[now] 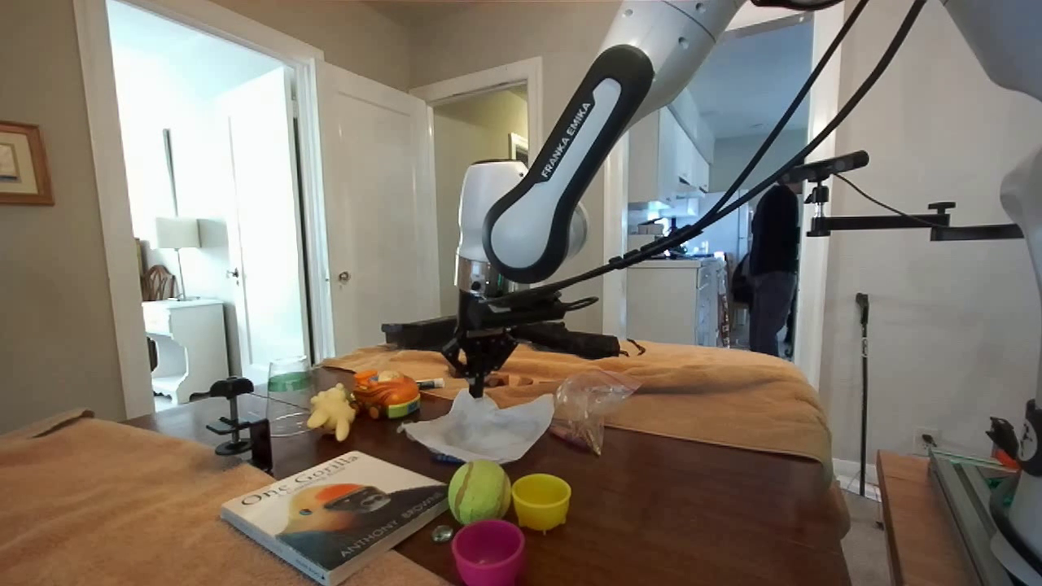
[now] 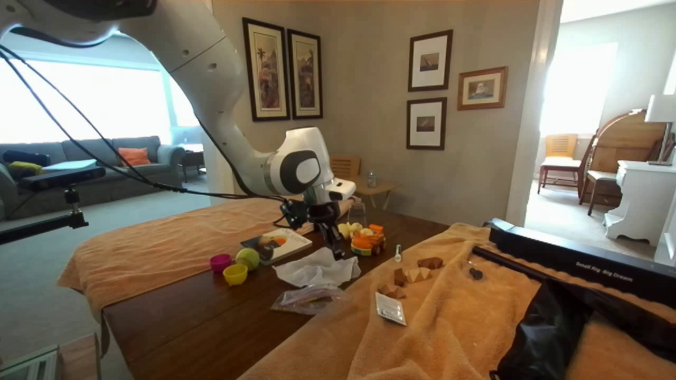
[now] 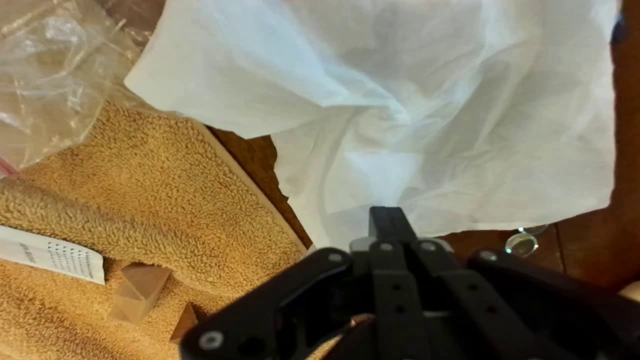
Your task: Cover the blue crayon with the napkin
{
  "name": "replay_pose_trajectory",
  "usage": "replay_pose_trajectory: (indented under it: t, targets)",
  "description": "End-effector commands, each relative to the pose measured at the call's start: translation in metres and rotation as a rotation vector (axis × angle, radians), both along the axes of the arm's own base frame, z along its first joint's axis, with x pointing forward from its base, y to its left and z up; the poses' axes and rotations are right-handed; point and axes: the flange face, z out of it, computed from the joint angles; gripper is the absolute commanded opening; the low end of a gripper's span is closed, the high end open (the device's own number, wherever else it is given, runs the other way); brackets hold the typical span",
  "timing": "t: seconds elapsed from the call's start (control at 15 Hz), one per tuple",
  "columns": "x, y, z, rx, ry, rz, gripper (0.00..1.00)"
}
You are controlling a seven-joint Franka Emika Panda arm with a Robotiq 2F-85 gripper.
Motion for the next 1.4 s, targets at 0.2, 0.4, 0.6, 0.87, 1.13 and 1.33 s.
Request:
replay_pose_trajectory:
  t: [0.2, 0.4, 0.6, 0.87, 1.13, 1.33]
  targets:
    - [0.022, -0.009, -0.025, 0.057, -0.019, -0.078, 0.00]
    - [0.026, -0.010, -0.033, 0.069, -0.003, -0.091, 0.27]
    - [0.030, -0.011, -0.037, 0.079, 0.002, -0.103, 0.46]
    - [0.033, -0.011, -0.042, 0.087, 0.012, -0.102, 0.74]
    - [0.036, -0.004, -0.048, 0.107, 0.043, -0.068, 0.99]
    - [0.039, 0.006, -0.051, 0.121, 0.070, -0.027, 1.00]
